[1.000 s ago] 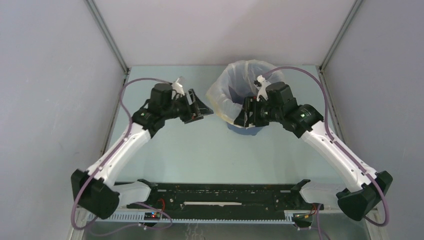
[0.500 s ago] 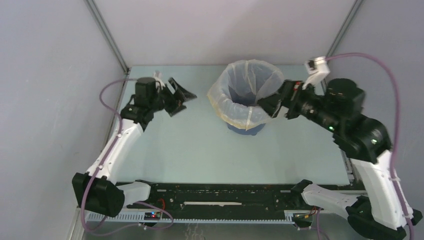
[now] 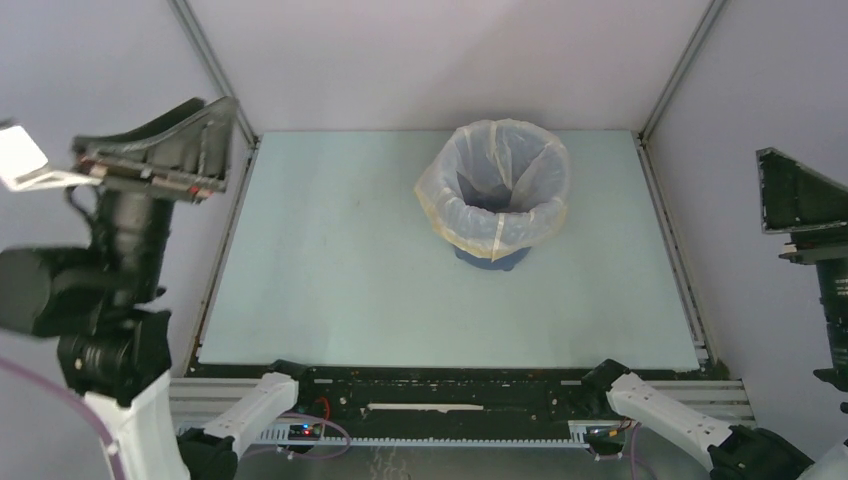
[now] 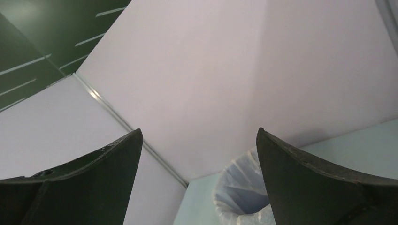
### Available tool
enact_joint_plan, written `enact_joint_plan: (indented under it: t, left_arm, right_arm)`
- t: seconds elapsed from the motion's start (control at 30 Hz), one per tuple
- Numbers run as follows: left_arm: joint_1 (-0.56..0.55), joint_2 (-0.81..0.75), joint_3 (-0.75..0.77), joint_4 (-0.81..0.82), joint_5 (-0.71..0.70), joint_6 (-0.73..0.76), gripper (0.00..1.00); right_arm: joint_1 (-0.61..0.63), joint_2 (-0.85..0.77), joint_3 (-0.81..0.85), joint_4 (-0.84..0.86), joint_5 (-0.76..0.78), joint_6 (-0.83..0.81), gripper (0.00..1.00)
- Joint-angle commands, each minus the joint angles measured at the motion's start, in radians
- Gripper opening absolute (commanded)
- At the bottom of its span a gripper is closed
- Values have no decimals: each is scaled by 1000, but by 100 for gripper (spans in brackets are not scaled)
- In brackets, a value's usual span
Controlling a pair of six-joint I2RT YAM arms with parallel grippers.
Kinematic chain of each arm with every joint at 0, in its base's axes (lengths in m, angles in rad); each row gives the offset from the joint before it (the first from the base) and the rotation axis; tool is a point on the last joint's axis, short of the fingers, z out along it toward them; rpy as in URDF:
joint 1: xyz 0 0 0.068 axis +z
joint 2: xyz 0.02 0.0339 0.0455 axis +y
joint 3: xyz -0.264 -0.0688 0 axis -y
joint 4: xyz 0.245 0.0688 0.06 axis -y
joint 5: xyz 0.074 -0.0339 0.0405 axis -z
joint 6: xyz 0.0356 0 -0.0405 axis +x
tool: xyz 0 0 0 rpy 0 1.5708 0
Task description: Put the trash bags into the trash bin
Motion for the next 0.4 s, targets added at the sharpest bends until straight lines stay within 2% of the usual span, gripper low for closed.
enact_joint_plan:
  t: [0.0, 0.23, 0.37]
  left_arm:
    - [1, -27, -31, -66, -164, 126, 100]
    - [1, -42, -37, -128, -195, 130, 100]
    - [0, -45, -45, -138, -202, 119, 100]
  right_arm:
    - [0, 95, 10, -32, 92, -1, 100]
    - [1, 71, -92, 25, 15, 2, 100]
    - [2, 107, -66, -12, 6, -1, 100]
